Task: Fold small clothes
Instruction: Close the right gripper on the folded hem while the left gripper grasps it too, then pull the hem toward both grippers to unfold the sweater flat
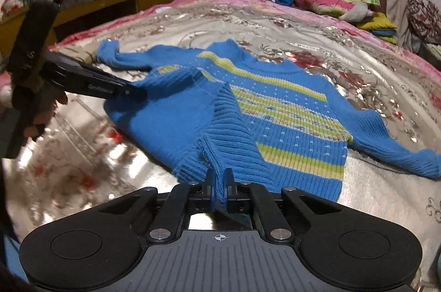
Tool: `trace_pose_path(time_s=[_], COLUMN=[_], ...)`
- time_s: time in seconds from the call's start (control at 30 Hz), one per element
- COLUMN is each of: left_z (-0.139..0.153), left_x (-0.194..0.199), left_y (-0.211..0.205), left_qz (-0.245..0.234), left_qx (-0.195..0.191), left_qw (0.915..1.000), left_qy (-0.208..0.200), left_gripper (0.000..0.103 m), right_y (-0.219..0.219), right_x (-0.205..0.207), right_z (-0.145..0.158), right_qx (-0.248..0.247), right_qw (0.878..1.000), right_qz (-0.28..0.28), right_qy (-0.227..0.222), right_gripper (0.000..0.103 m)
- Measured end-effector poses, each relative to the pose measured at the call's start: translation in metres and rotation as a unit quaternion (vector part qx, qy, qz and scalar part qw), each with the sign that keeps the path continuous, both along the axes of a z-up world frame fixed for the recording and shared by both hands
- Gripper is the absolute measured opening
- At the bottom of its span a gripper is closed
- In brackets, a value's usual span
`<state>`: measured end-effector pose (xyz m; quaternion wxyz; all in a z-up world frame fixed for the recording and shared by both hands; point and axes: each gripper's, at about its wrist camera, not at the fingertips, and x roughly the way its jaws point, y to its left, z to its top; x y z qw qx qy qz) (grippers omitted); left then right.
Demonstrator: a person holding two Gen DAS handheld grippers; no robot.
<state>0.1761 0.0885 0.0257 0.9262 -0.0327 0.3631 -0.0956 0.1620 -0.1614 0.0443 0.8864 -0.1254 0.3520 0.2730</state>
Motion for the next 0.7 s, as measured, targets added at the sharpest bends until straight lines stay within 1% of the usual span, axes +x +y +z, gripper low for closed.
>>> trace_pose_path(time_s=[0.07,0.2,0.3,0.37,0.47,0.53,0.6,0.63,0.67,0.7], left_z=[0.007,0.016,0.016,0.014,0.008,0.005,0.006,0.008,0.009,0.011], left_x=[-0.011,-0.042,-0.070,-0.088,-0.112,-0.125,-0.130,-0.130,-0.129,-0.126], left_y=[0.003,0.015,0.024,0.028,0.032,0.032,0.032,0.034,0.036,0.038], left_qz=[-0.009,-0.016,-0.020,-0.023,-0.031,-0.031,-0.026,-0.021,-0.016,-0.011], left_qx=[-0.010,-0.034,-0.039,-0.036,-0.037,-0.026,-0.011,-0.012,-0.019,-0.029], left_qw=[0.9999,0.9992,0.9990,0.9991,0.9987,0.9990,0.9994,0.9995,0.9995,0.9994], left_qy=[-0.005,-0.011,-0.008,-0.005,0.012,0.020,0.021,0.019,0.018,0.017], left_gripper=[0.015,0.015,0.015,0.014,0.014,0.014,0.014,0.014,0.014,0.014], right_y=[-0.005,-0.022,-0.039,-0.050,-0.061,-0.067,-0.070,-0.070,-0.070,-0.069], right_x=[-0.007,-0.030,-0.047,-0.056,-0.067,-0.073,-0.077,-0.078,-0.078,-0.077], right_z=[0.008,0.021,0.024,0.022,0.013,0.006,0.002,0.001,-0.001,-0.003], right_qx=[0.014,0.028,0.033,0.031,0.014,0.003,0.001,0.005,0.010,0.016], right_qw=[1.000,1.000,0.999,0.999,0.999,0.999,0.998,0.998,0.998,0.997], right_qz=[0.005,0.003,-0.001,-0.002,-0.011,-0.016,-0.028,-0.034,-0.041,-0.048], right_qy=[0.005,0.007,0.011,0.018,0.037,0.047,0.054,0.056,0.056,0.057], right_gripper=[0.004,0.003,0.000,0.000,0.000,0.000,0.000,0.002,0.008,0.009])
